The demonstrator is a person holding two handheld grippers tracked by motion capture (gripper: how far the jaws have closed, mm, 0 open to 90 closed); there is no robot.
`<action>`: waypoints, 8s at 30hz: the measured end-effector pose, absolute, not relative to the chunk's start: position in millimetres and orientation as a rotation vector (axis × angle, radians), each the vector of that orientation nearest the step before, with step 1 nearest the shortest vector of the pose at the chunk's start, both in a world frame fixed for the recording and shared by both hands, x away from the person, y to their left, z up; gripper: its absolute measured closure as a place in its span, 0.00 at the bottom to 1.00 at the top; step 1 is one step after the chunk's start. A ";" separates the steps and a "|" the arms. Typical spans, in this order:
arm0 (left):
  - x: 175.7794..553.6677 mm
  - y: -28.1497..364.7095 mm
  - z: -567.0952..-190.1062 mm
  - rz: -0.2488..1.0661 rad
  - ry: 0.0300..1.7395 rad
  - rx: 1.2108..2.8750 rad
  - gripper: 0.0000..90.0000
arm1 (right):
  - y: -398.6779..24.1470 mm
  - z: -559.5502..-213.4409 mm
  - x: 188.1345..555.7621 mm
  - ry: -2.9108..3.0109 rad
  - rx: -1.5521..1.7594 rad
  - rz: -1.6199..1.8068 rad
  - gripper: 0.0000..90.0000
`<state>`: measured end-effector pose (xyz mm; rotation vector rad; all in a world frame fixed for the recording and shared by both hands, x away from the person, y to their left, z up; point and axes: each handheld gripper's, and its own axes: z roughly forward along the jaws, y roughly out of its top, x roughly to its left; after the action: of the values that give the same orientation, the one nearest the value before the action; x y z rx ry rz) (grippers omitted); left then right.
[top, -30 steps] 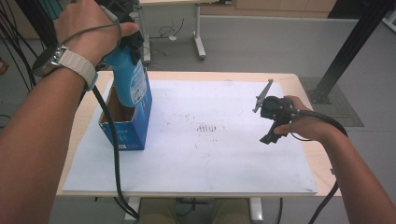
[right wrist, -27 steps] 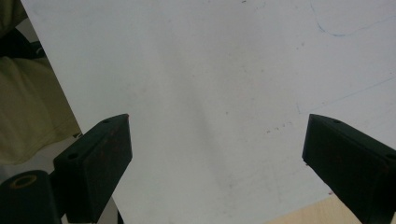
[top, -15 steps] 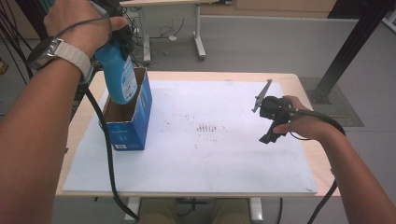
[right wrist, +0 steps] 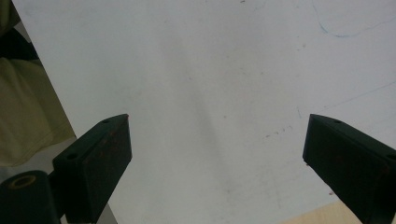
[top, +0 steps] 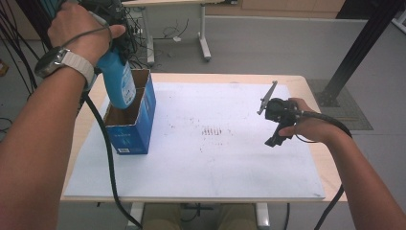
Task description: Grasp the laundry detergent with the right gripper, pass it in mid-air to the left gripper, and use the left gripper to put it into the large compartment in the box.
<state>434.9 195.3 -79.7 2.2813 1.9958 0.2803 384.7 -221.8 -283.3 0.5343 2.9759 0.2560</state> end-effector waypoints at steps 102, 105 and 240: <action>457.4 212.0 -241.2 0.328 1.968 2.313 0.42 | -234.9 -312.1 386.0 3.012 0.633 0.236 0.08; 457.9 212.8 -244.7 0.323 1.968 2.316 0.42 | -235.4 -313.0 386.1 3.013 0.634 0.231 0.08; 456.5 221.6 -275.0 0.275 1.930 2.325 0.42 | -245.4 -312.6 380.5 3.007 0.672 0.232 0.08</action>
<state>456.5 221.6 -275.0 2.3251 1.9298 0.2747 380.5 -245.4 -312.6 0.6718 3.0065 0.2318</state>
